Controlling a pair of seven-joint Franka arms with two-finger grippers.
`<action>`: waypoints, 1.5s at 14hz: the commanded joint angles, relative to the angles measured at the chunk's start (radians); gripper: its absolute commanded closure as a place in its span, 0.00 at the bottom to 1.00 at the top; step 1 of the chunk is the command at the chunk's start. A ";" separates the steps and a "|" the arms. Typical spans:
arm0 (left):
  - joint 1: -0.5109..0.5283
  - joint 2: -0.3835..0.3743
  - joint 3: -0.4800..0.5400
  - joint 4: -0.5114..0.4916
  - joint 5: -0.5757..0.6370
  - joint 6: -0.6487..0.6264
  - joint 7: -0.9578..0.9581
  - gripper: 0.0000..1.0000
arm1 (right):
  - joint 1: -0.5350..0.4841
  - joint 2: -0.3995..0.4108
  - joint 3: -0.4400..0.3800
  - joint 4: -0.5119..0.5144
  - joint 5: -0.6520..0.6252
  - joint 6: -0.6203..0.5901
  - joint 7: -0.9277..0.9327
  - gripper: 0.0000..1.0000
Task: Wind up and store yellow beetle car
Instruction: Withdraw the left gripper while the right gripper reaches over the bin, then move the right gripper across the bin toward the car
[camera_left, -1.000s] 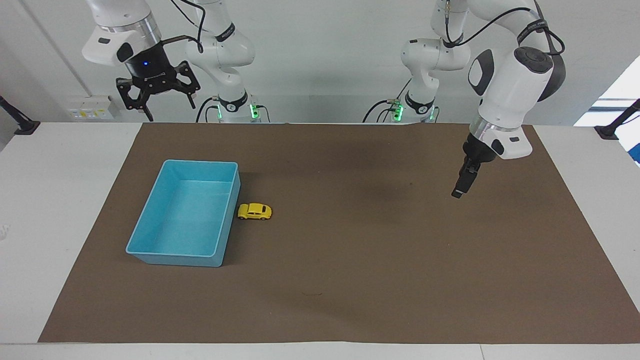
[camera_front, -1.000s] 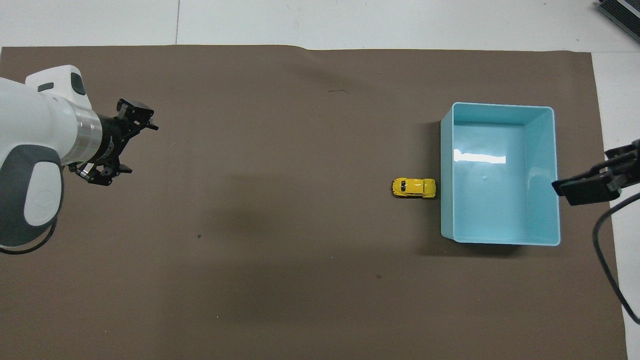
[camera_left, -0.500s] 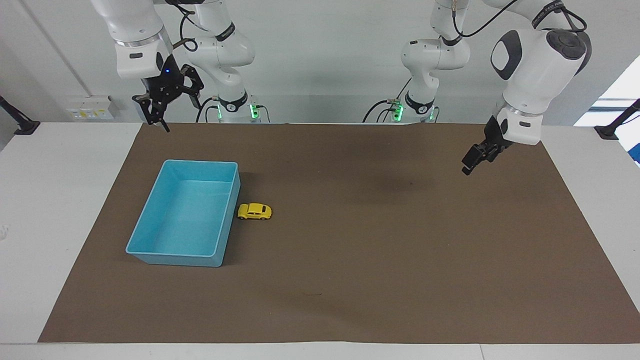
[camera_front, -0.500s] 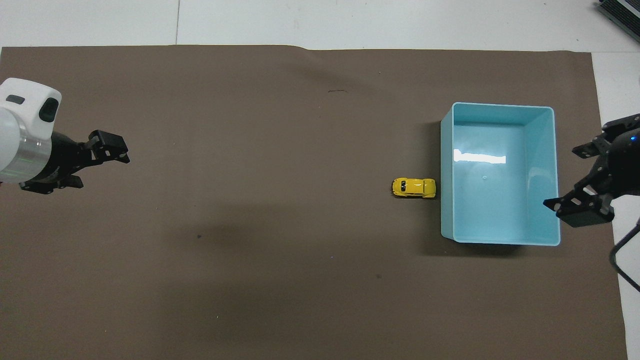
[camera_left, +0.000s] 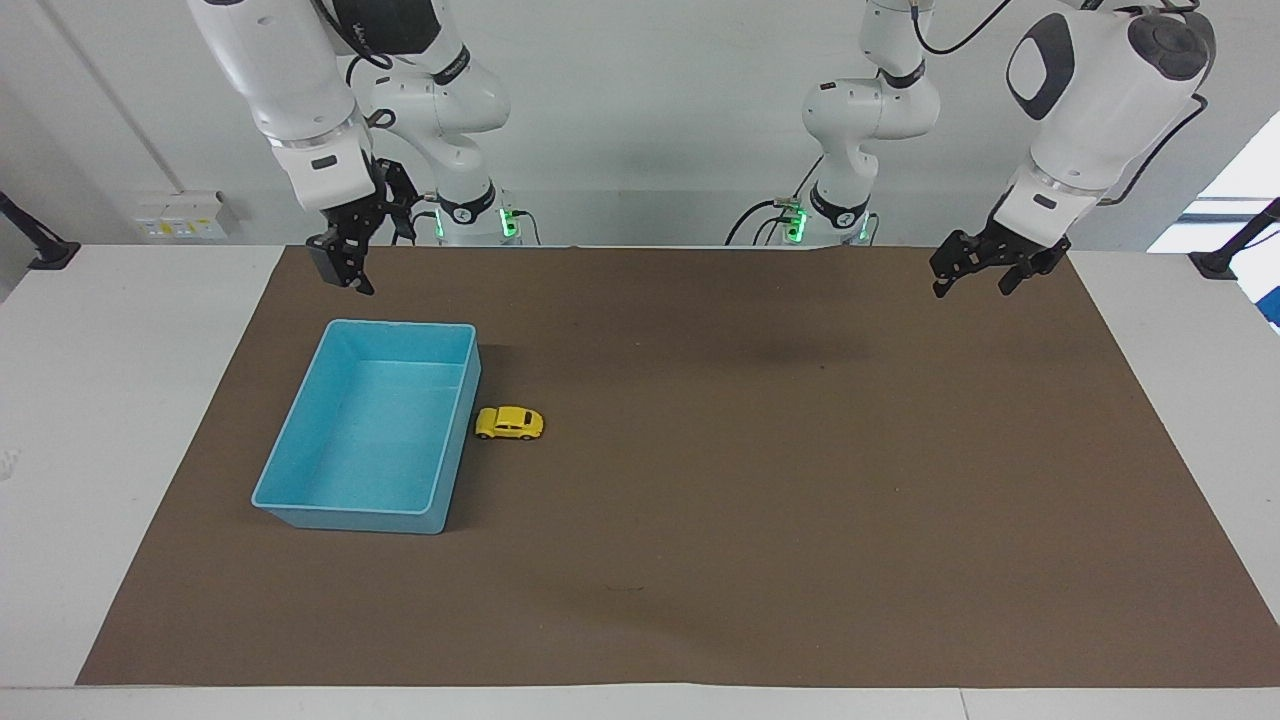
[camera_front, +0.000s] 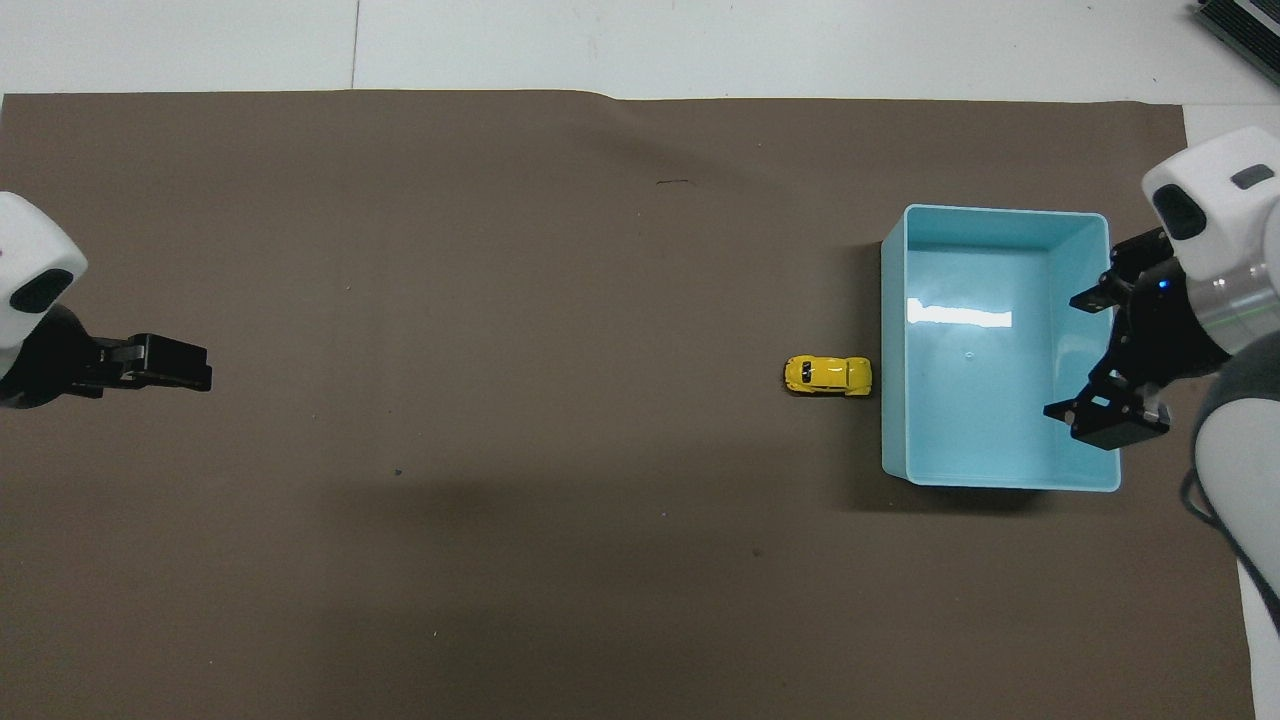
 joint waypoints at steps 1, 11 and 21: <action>0.008 -0.032 -0.011 0.091 0.026 -0.100 0.031 0.00 | 0.004 0.041 -0.001 -0.002 0.013 0.019 -0.072 0.00; 0.008 -0.042 -0.008 0.180 0.013 -0.210 0.019 0.00 | 0.082 0.104 0.001 -0.021 0.003 0.137 -0.155 0.00; 0.010 -0.042 -0.005 0.179 0.013 -0.203 0.022 0.00 | 0.106 0.109 0.002 -0.183 0.009 0.289 -0.192 0.00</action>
